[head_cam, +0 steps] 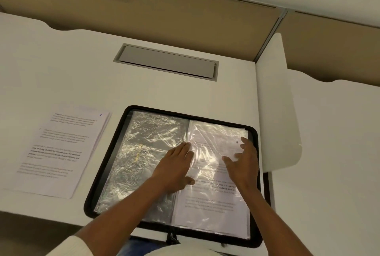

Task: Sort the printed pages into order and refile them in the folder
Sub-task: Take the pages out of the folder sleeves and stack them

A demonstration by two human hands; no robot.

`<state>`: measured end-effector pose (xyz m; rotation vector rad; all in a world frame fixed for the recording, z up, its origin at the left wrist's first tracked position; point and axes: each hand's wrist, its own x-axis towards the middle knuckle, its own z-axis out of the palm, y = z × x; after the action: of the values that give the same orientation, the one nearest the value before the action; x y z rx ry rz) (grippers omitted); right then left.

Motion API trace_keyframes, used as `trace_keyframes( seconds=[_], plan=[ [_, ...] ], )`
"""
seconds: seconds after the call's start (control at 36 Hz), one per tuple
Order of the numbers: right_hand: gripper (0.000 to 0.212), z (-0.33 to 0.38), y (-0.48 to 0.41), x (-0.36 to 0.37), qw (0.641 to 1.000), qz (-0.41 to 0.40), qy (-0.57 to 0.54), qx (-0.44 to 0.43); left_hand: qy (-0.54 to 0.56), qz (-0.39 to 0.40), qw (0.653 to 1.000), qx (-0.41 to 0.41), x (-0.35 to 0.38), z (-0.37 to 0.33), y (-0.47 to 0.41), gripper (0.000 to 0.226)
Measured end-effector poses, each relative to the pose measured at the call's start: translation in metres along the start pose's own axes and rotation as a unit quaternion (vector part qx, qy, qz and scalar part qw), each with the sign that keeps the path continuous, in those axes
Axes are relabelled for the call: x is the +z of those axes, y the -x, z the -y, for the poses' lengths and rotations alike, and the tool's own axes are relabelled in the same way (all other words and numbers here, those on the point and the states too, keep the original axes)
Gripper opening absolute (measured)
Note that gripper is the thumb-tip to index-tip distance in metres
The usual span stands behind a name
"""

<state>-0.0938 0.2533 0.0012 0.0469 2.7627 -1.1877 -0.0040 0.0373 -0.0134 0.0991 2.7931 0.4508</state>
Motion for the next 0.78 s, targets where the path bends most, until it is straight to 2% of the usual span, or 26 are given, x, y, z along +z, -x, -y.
trace_keyframes(
  seconds=[0.08, 0.14, 0.19, 0.28, 0.33, 0.39, 0.5, 0.58, 0.67, 0.72, 0.78],
  plan=[
    [0.099, 0.006, 0.002, -0.009, 0.998, 0.008, -0.036, 0.057, 0.013, 0.003, 1.0, -0.006, -0.003, 0.001, 0.0, 0.089],
    [0.106, 0.009, 0.004, -0.015, 0.986, 0.042, -0.09, 0.134, 0.036, -0.003, 0.999, -0.013, -0.008, 0.0, 0.0, 0.08],
    [0.103, 0.013, 0.003, -0.023, 0.953, 0.098, -0.187, 0.219, 0.083, -0.028, 0.996, -0.027, -0.011, -0.002, 0.0, 0.071],
    [0.075, 0.03, 0.005, -0.032, 0.878, 0.211, -0.338, 0.264, 0.191, -0.095, 0.974, -0.073, -0.017, -0.011, 0.001, 0.065],
    [0.064, 0.043, 0.01, -0.034, 0.856, 0.255, -0.375, 0.25, 0.263, -0.138, 0.948, -0.111, -0.024, -0.017, 0.002, 0.063],
    [0.059, 0.056, 0.014, -0.033, 0.861, 0.283, -0.369, 0.205, 0.333, -0.154, 0.917, -0.155, -0.039, -0.026, 0.005, 0.069],
    [0.054, 0.082, 0.019, -0.02, 0.83, 0.329, -0.426, 0.146, 0.438, -0.137, 0.863, -0.21, -0.076, -0.035, 0.012, 0.075],
    [0.061, 0.091, 0.021, -0.006, 0.804, 0.362, -0.461, 0.099, 0.499, -0.106, 0.83, -0.226, -0.093, -0.031, 0.019, 0.083],
    [0.079, 0.098, 0.022, 0.007, 0.776, 0.403, -0.482, 0.063, 0.526, -0.078, 0.82, -0.213, -0.113, -0.022, 0.025, 0.075],
    [0.083, 0.102, 0.023, 0.013, 0.769, 0.42, -0.48, 0.043, 0.53, -0.067, 0.818, -0.215, -0.119, -0.009, 0.027, 0.059],
    [0.081, 0.104, 0.024, 0.017, 0.769, 0.428, -0.473, 0.026, 0.497, -0.099, 0.829, -0.238, -0.118, 0.009, 0.029, 0.037]
  ],
)
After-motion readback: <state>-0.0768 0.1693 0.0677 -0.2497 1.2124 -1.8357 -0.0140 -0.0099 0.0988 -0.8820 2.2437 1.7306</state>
